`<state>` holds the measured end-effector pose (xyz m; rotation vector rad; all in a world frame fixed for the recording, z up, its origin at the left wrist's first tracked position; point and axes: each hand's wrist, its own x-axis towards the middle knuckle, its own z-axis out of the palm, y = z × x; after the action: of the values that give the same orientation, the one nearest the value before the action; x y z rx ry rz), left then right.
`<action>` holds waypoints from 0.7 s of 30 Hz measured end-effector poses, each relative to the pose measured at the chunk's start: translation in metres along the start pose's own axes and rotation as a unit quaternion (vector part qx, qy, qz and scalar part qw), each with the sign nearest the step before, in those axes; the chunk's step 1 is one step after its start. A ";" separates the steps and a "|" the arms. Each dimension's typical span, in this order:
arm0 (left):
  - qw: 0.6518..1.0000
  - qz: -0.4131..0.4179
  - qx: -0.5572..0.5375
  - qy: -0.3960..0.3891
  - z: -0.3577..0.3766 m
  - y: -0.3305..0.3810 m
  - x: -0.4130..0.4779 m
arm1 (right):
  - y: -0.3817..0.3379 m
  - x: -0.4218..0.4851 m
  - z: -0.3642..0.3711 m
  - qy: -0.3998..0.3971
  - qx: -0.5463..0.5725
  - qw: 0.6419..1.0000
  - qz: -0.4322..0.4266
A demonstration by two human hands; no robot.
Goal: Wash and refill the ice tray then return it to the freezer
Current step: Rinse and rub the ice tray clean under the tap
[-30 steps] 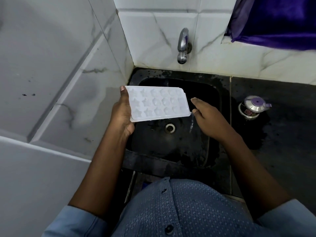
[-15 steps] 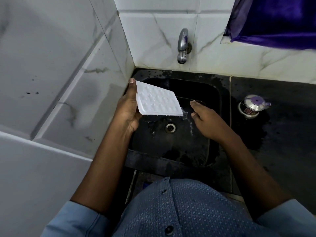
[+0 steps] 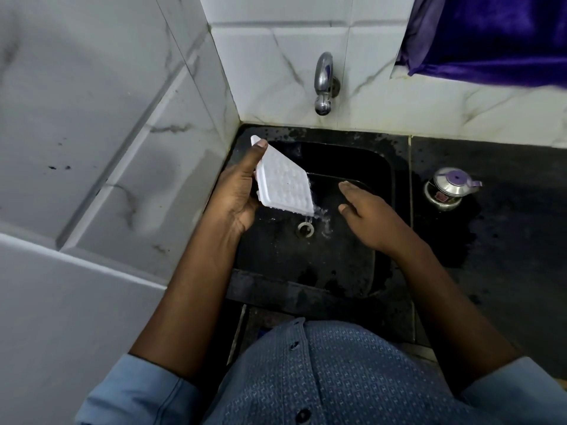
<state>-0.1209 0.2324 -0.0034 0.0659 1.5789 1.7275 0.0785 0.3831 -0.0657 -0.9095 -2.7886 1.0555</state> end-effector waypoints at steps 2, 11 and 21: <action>1.000 0.002 0.008 -0.012 0.002 0.001 0.000 | -0.001 -0.002 -0.001 -0.002 0.003 1.000 0.001; 0.996 0.021 0.073 -0.054 0.007 0.009 -0.003 | 0.000 -0.003 -0.002 0.004 0.011 1.000 -0.003; 0.991 0.054 0.104 -0.063 0.015 0.017 -0.016 | 0.001 -0.001 -0.003 0.007 0.012 1.000 -0.004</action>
<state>-0.1101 0.2374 0.0216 0.3636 1.6821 1.6004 0.0805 0.3850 -0.0633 -0.8977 -2.7590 1.0757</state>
